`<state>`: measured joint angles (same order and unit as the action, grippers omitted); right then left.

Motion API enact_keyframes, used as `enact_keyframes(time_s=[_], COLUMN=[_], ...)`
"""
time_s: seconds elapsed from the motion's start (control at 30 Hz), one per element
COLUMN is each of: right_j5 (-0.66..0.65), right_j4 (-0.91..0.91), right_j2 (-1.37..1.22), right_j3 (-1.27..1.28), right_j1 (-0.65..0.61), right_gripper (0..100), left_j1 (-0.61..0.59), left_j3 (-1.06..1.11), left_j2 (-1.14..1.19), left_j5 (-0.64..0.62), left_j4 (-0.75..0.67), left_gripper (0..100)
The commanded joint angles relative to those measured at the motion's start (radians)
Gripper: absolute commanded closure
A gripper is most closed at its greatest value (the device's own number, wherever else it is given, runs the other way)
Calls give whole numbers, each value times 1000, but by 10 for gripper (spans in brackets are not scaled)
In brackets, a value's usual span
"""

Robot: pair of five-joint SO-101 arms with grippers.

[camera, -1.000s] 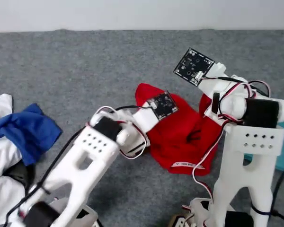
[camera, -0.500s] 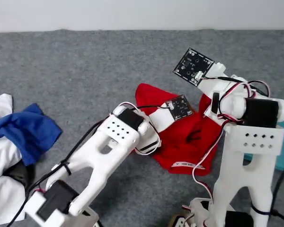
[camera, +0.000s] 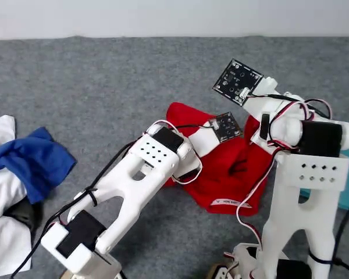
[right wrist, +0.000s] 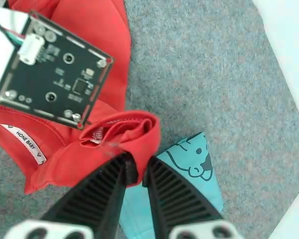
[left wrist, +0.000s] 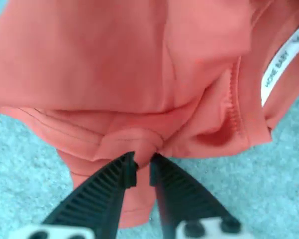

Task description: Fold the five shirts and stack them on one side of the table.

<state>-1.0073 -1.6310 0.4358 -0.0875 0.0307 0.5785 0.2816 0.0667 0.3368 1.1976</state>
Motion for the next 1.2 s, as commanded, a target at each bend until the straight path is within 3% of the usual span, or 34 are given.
enact_keyframes(time_s=[0.0,0.2,0.53,0.73,1.0,1.17], right_j5=[-6,-6,5,106,133,133], right_j4=[5,13,16,18,196,378], right_j2=[15,13,15,12,15,15], right_j3=[-3,-3,-41,-233,-413,-491], right_j1=[13,50,133,125,127,130], right_gripper=[990,990,990,990,990,990], left_j1=[0,-34,-222,-345,-471,-549], left_j3=[-51,-51,-113,-203,-371,-444], left_j2=[-69,-160,-295,-423,-603,-683], left_j5=[17,17,9,-123,-135,-132], left_j4=[-11,-6,25,21,6,-81], left_gripper=[984,986,986,986,986,986])
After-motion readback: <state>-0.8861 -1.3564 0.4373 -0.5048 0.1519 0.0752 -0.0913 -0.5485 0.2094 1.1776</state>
